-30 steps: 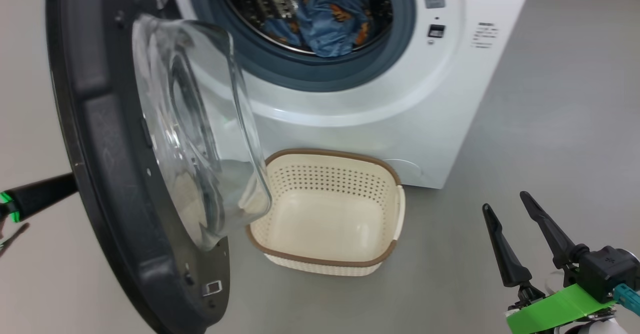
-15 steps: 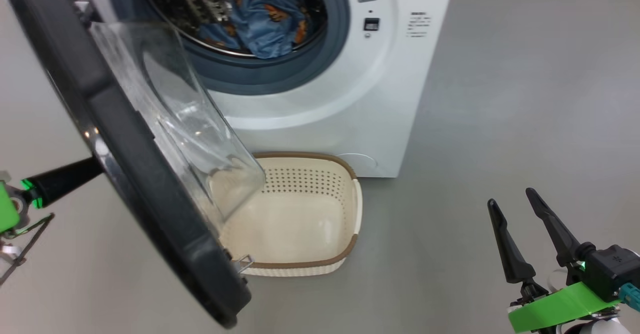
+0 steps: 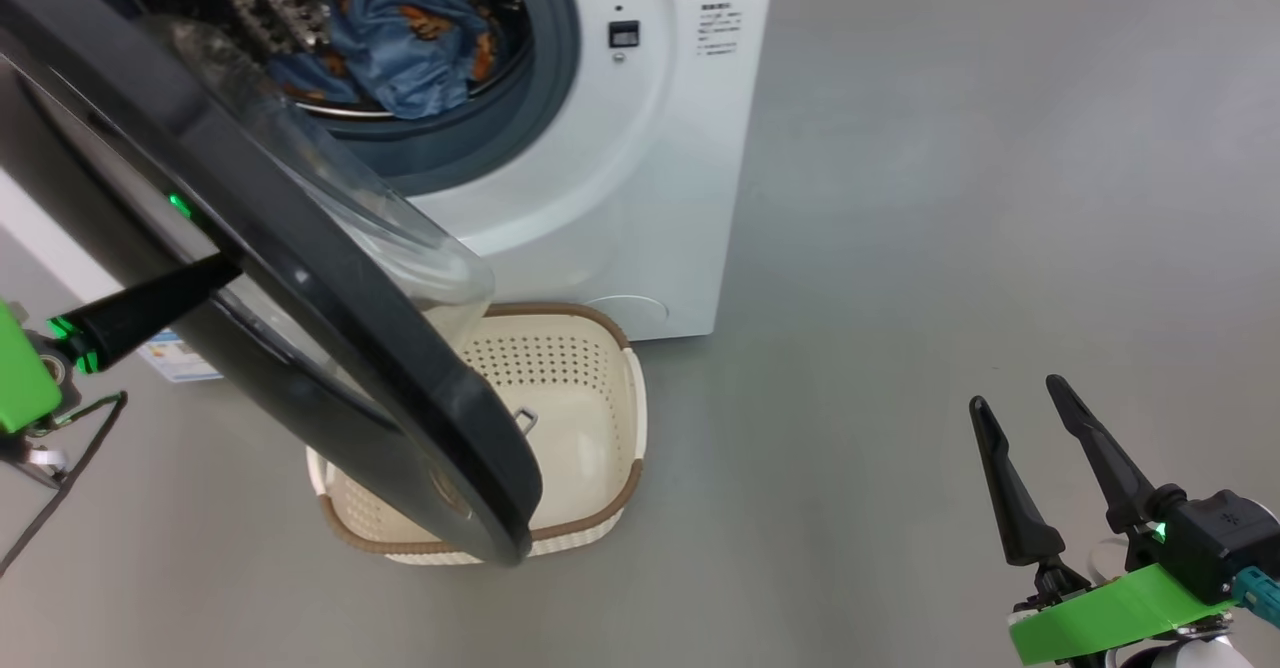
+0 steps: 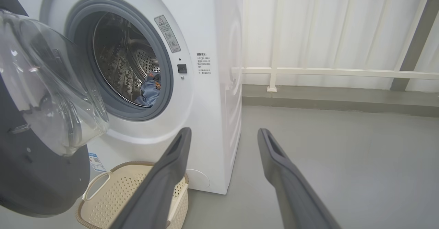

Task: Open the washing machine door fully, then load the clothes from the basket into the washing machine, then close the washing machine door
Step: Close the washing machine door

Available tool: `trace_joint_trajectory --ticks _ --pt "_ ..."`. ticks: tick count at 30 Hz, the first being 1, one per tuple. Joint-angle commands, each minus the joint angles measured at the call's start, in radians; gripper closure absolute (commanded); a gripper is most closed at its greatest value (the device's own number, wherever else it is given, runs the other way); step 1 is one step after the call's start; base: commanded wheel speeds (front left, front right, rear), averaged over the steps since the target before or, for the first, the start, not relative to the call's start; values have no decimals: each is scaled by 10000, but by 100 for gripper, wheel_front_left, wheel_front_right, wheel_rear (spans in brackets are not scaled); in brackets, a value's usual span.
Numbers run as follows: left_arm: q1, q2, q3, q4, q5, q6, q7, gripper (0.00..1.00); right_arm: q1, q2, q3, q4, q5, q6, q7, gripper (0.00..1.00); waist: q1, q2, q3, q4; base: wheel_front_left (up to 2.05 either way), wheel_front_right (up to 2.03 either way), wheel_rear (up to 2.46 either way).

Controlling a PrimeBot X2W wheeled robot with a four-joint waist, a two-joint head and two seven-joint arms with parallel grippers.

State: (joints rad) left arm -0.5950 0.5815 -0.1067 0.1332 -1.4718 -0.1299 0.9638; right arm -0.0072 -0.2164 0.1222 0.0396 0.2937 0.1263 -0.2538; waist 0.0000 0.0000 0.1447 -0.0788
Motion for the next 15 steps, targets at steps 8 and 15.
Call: trace_joint_trajectory --ticks 8,15 --pt "-774 482 269 -21 -25 -8 -292 100 -29 -31 59 -289 -179 44 -80 0 0 0 99 -477 0 0 0" --pt "-734 509 129 45 -77 -8 -521 100 -36 -63 51 -255 -176 44 -80 0 0 0 28 -348 0 0 0"
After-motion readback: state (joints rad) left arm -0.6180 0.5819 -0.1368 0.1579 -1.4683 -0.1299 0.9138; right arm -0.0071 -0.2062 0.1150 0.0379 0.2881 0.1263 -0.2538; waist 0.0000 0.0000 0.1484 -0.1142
